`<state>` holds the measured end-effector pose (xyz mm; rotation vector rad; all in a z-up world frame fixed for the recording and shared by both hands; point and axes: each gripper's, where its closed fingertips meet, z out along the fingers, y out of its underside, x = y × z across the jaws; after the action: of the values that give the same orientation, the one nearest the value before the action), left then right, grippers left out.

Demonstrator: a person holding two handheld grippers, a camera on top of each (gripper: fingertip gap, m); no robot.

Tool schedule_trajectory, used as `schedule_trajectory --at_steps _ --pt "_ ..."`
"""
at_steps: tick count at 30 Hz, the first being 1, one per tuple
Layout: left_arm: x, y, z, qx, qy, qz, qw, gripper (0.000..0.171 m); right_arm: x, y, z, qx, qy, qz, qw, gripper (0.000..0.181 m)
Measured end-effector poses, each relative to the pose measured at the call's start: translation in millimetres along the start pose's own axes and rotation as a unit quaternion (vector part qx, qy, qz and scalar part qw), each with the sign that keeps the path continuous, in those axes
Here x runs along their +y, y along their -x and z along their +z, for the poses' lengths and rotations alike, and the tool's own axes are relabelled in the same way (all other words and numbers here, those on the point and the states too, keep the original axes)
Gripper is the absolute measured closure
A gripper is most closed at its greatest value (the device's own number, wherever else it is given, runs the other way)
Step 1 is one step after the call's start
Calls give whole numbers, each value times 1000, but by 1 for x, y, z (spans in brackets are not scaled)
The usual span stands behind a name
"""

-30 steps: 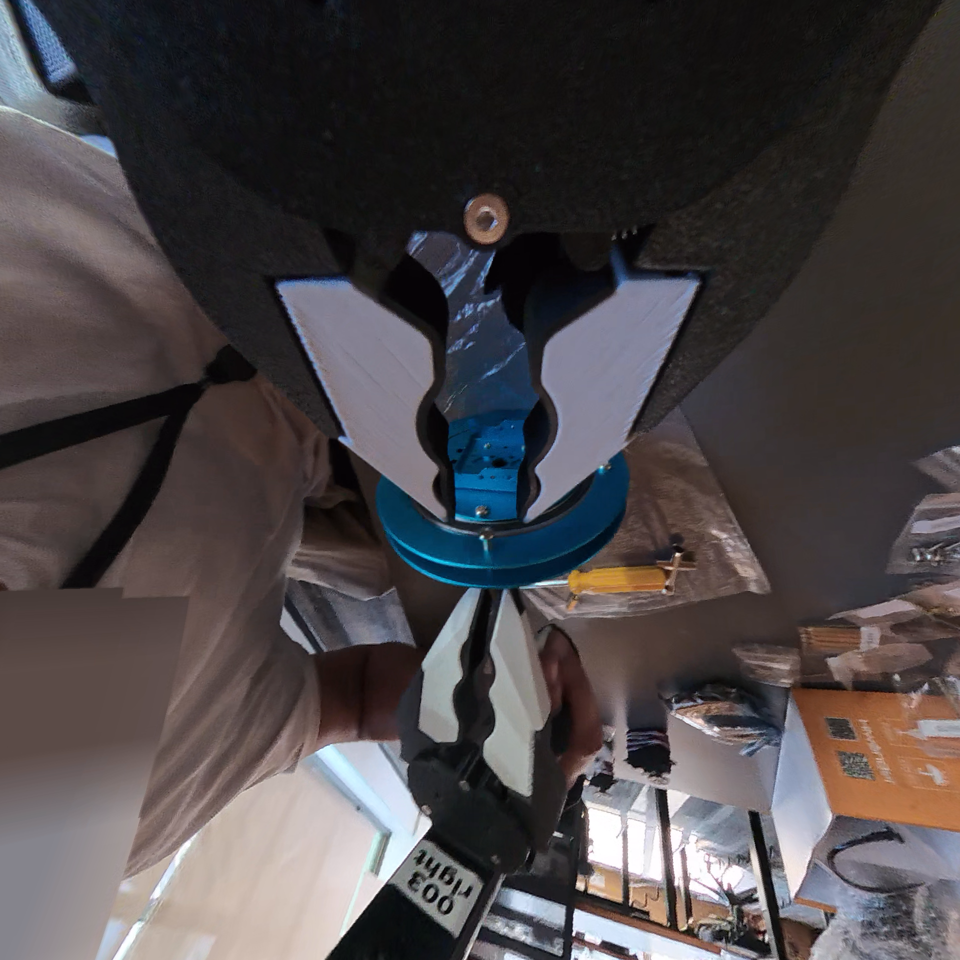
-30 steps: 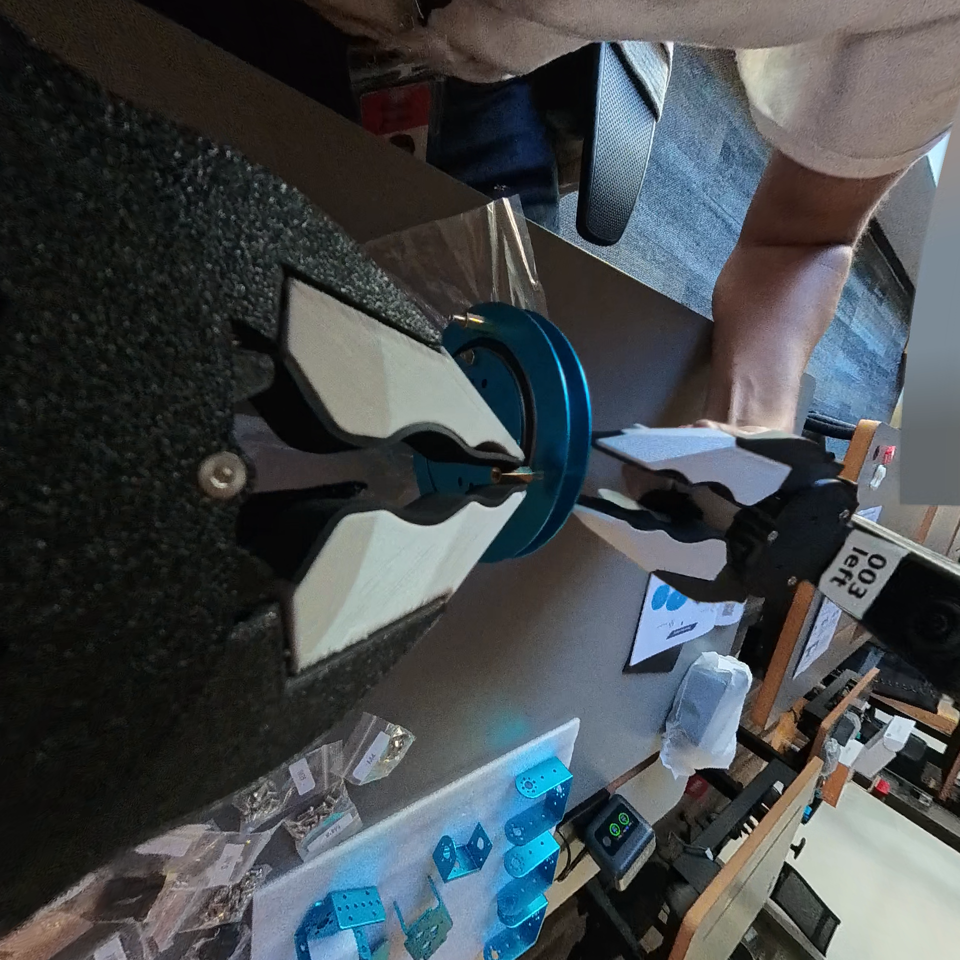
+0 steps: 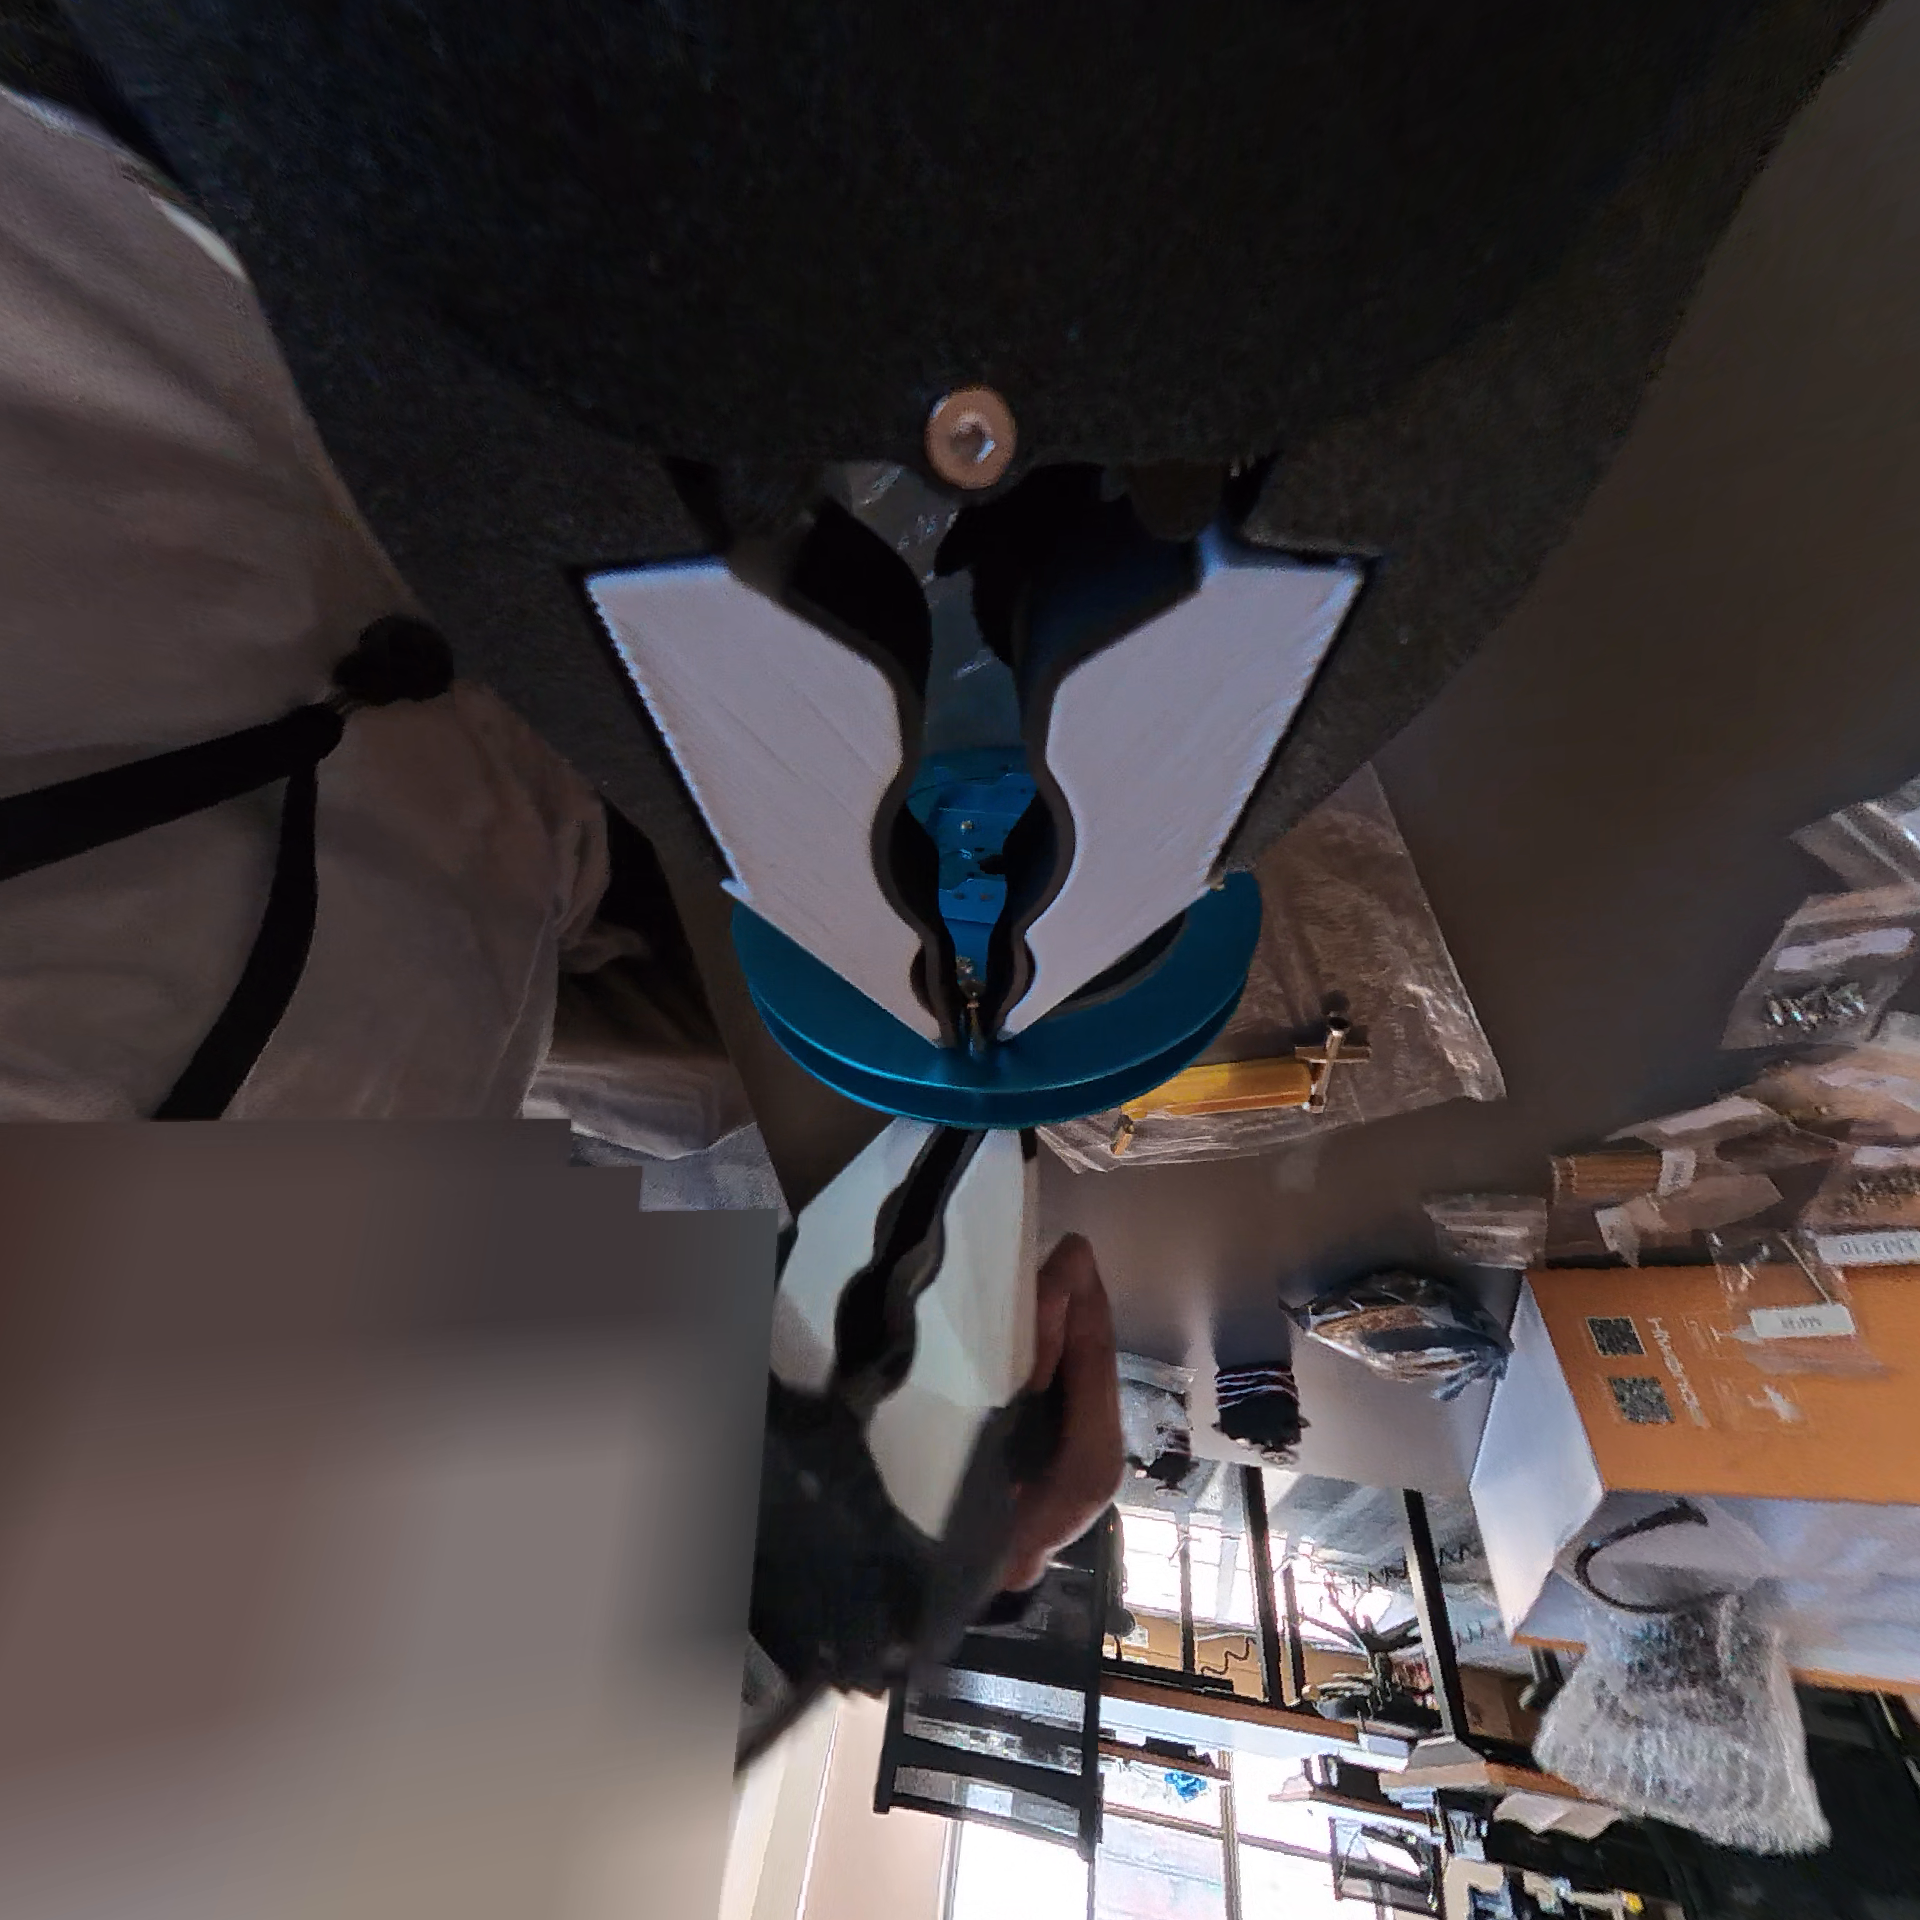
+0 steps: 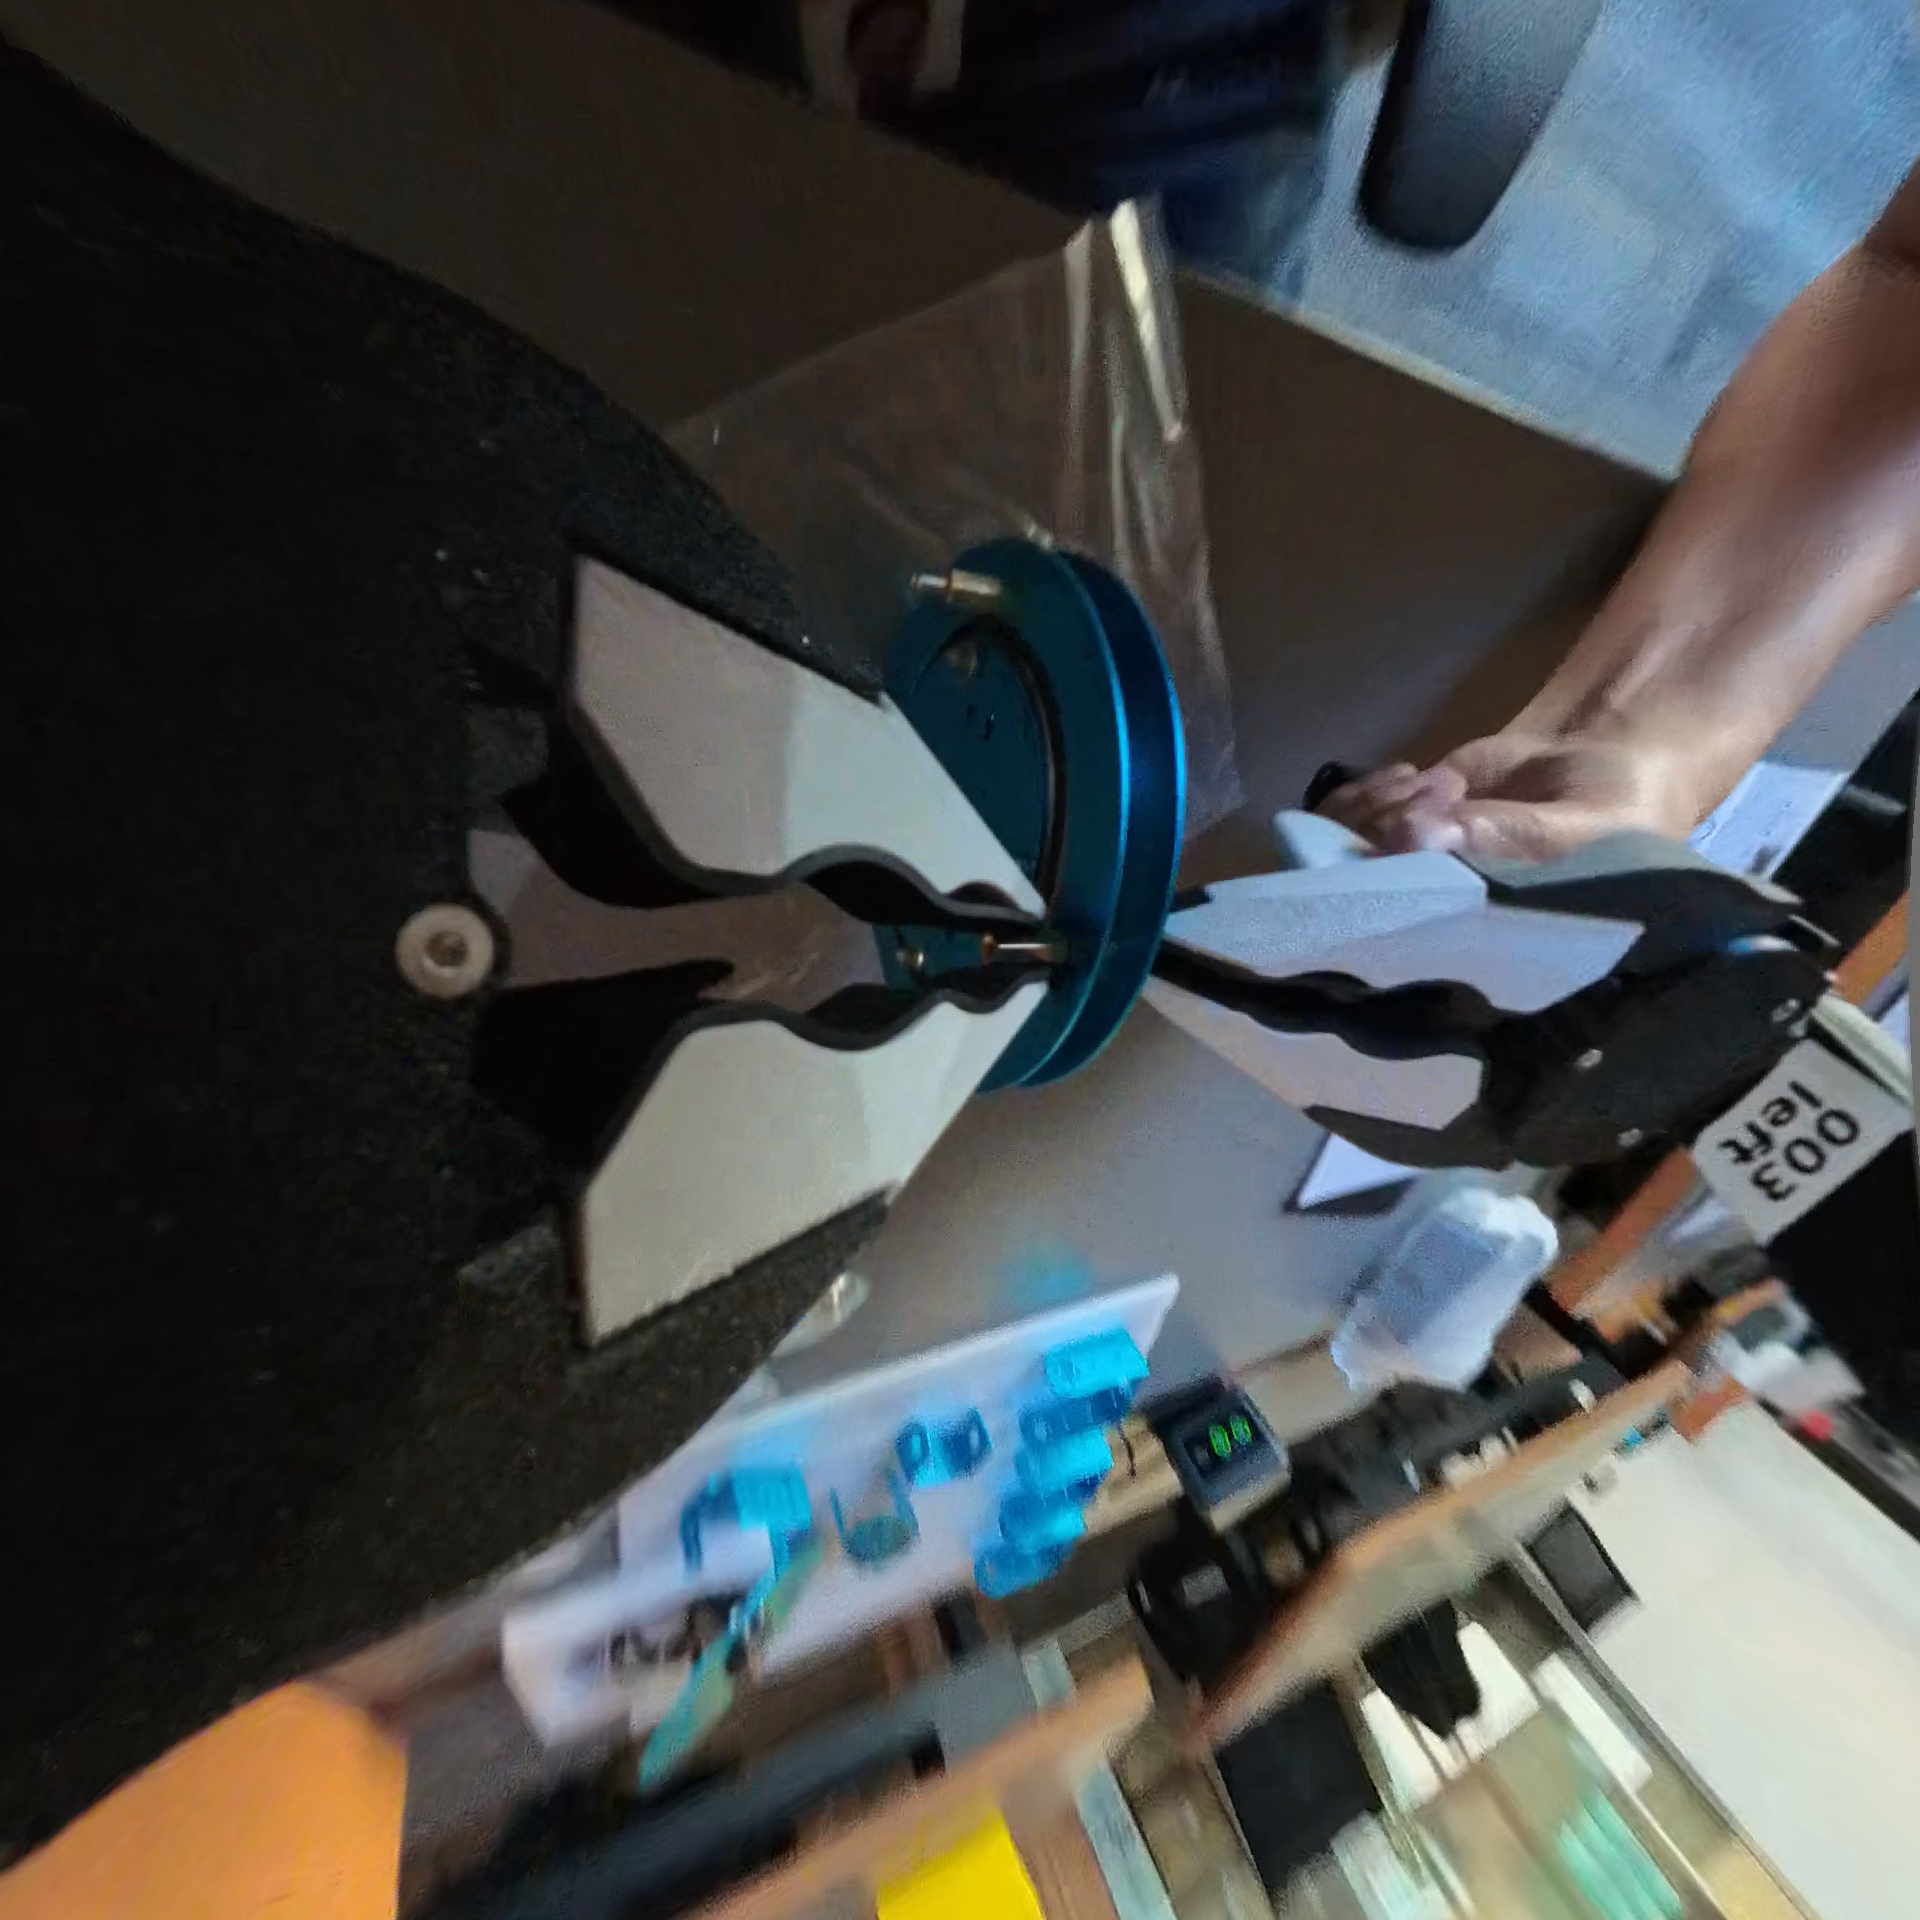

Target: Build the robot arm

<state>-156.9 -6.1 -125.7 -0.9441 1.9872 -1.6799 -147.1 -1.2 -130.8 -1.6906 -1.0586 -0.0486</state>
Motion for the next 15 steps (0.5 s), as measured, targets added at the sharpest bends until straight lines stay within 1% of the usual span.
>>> schedule_trajectory --at_steps 1,2,3,4,5,6,7,8,9,10,11,12,13,15 --pt "0 -2 0 -6 3 23 1000 168 -1 3 -1 -45 -4 74 996 178" --pt "0 -1 0 -16 7 40 999 169 0 4 -1 -89 -4 160 983 178" --pt "0 0 0 -24 11 50 998 169 1 5 -1 -134 -5 247 960 178" --pt "0 1 0 -30 14 55 998 169 2 5 0 -177 -4 332 926 176" --pt "0 1 1 -30 15 57 998 169 2 7 -1 -228 -2 423 877 176" --pt "0 1 1 -31 15 58 998 169 1 8 -2 -270 -6 481 834 177" --pt "0 2 0 -34 16 57 998 169 1 7 -2 -279 -21 489 826 177" --pt "0 3 0 -34 16 53 998 169 2 6 -1 -262 -39 443 857 176" --pt "1 3 0 -34 17 51 998 168 2 5 -1 -225 -49 370 900 176" --pt "1 3 1 -35 17 50 998 168 4 4 -1 -165 -50 267 948 175" --pt "1 3 1 -34 18 47 998 168 5 0 -2 -92 -47 156 982 172" --pt "1 2 2 -30 18 45 998 168 4 0 -2 -32 -41 58 997 171" --pt "1 1 2 -30 17 44 998 168 3 -1 -2 19 -30 -15 999 174" --pt "0 4 2 -36 16 39 998 168 6 -5 2 93 8 -118 989 176"
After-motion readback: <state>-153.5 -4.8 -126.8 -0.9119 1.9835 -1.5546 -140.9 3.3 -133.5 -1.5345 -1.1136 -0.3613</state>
